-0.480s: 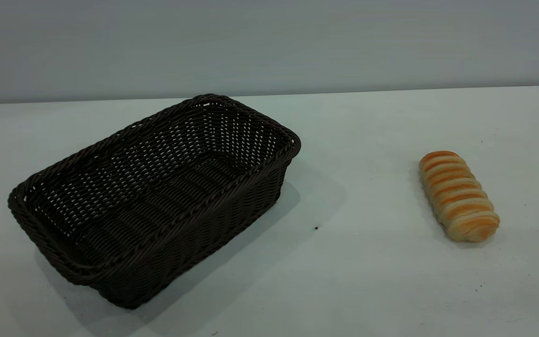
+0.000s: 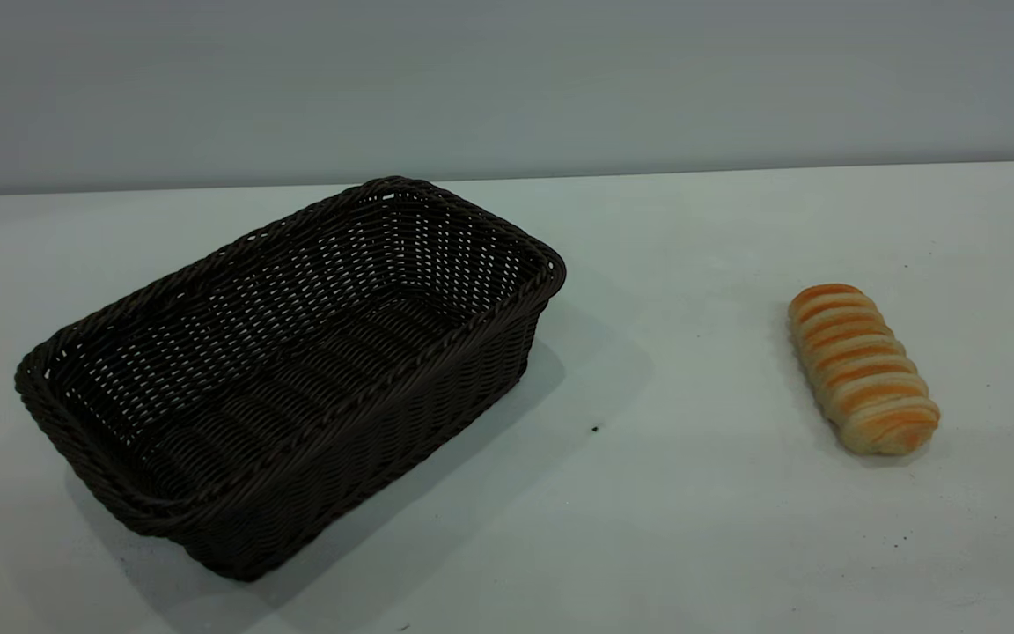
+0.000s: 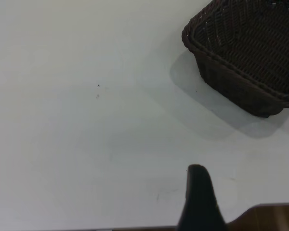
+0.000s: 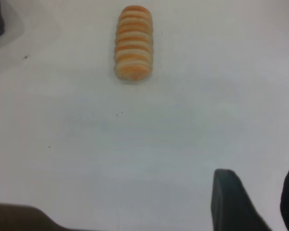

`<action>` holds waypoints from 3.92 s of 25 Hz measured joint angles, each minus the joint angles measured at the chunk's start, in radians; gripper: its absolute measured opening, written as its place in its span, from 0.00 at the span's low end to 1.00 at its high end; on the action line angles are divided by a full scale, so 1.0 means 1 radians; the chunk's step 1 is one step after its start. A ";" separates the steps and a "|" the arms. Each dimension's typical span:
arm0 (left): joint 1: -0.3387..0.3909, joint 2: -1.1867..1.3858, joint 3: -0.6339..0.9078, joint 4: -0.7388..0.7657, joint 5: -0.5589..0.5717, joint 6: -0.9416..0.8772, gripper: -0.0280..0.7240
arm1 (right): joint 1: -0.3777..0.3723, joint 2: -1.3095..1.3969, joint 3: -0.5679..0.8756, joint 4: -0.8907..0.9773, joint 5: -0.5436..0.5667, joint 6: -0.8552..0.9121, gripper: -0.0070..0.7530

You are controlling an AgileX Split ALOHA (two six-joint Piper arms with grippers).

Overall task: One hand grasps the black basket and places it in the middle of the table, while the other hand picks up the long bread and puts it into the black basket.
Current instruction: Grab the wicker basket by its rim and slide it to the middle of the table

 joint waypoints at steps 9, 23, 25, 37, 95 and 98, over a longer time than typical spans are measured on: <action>0.000 0.000 0.000 0.000 0.000 0.000 0.81 | 0.000 0.000 0.000 0.000 0.000 0.000 0.32; 0.000 0.000 0.001 0.063 0.000 0.008 0.81 | 0.000 0.000 0.000 0.000 0.000 0.000 0.32; 0.000 0.000 0.001 0.064 -0.001 0.008 0.81 | 0.000 0.000 0.000 0.001 0.000 0.000 0.32; 0.000 0.066 -0.038 -0.090 -0.089 0.004 0.81 | 0.000 0.029 -0.012 0.144 -0.024 -0.050 0.39; -0.098 2.006 -0.257 -0.388 -1.063 -0.385 0.61 | 0.000 0.552 -0.088 0.344 -0.296 -0.308 0.75; -0.124 2.042 -0.285 -0.410 -1.108 -0.412 0.30 | 0.000 0.552 -0.088 0.344 -0.301 -0.309 0.75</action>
